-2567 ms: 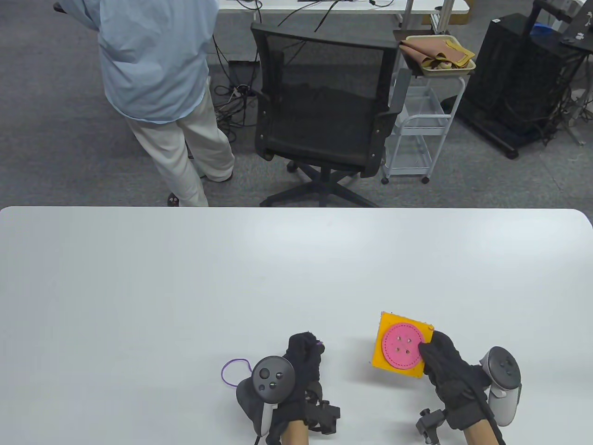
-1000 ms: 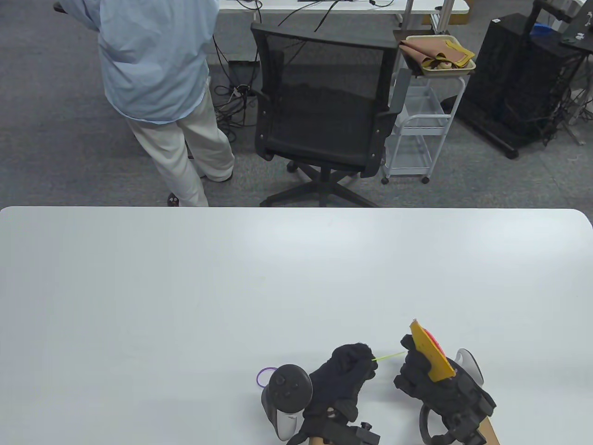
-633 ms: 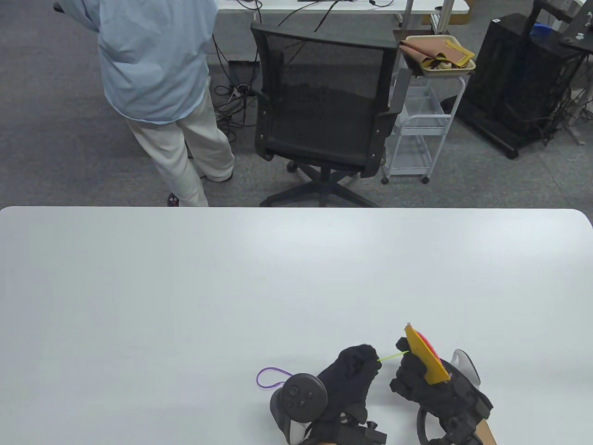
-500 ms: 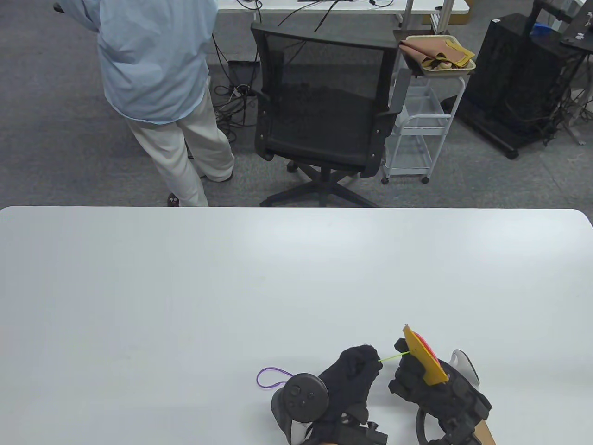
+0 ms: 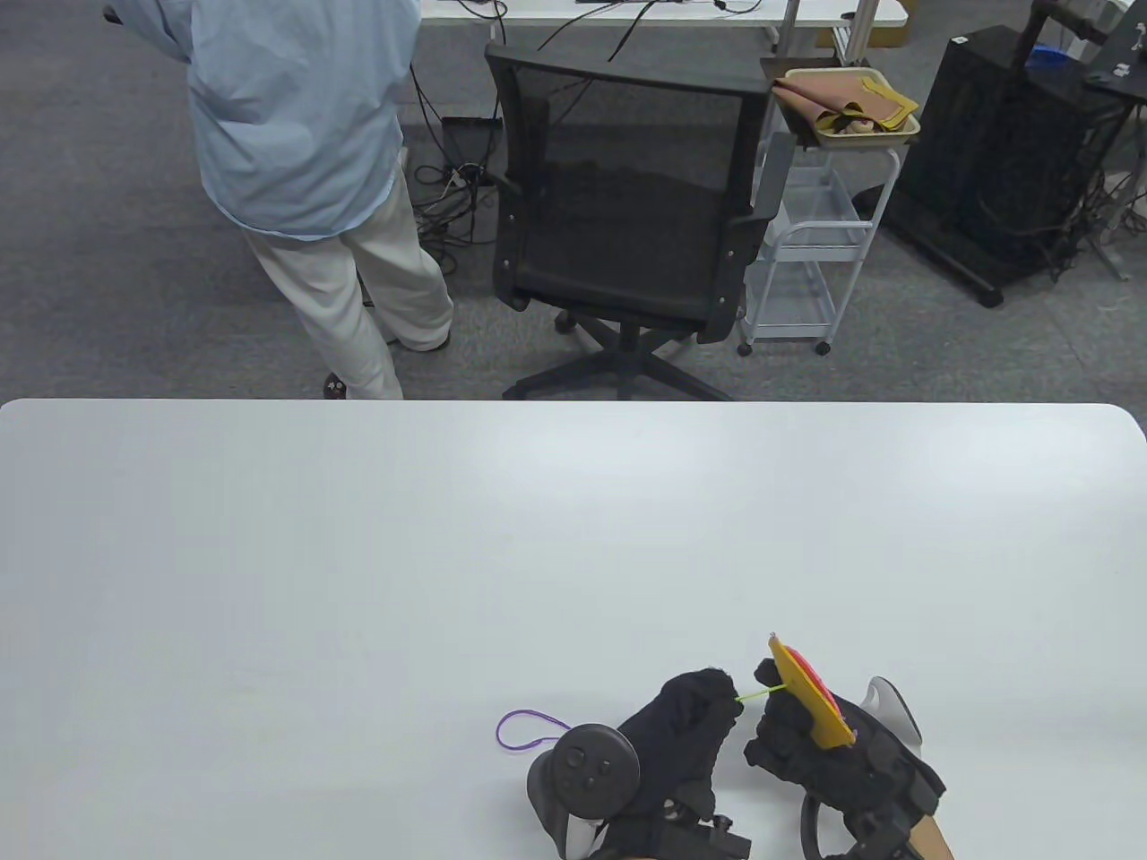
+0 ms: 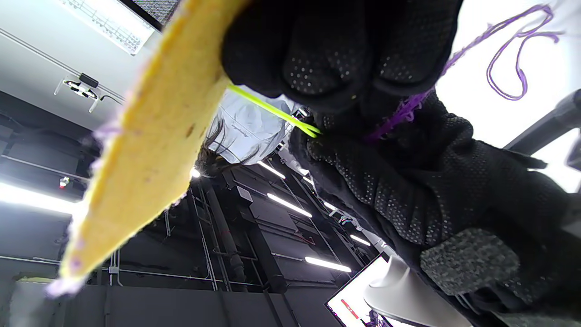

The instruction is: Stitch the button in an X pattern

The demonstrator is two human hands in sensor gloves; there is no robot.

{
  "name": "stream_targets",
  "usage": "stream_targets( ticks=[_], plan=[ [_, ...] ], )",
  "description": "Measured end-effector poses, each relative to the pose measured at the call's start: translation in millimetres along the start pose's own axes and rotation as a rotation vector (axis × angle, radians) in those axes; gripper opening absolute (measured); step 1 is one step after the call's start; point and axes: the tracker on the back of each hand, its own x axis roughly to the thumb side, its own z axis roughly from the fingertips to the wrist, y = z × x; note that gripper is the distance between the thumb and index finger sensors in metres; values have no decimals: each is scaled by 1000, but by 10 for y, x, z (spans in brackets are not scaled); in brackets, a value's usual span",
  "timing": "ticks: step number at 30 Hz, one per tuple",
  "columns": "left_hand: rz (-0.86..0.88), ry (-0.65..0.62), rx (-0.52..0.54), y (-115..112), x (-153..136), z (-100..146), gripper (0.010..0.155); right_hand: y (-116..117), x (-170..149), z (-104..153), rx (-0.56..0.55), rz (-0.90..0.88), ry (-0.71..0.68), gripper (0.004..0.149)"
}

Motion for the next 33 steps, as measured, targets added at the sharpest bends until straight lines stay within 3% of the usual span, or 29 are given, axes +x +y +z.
stream_targets(
  ticks=[17, 33],
  plan=[
    [-237, -102, -25, -54, 111, 2, 36, -3, -30, -15, -21, 16, 9, 44],
    [-268, -111, -28, -56, 116, 2, 35, 24, -120, -52, -38, 81, 55, 44]
  ],
)
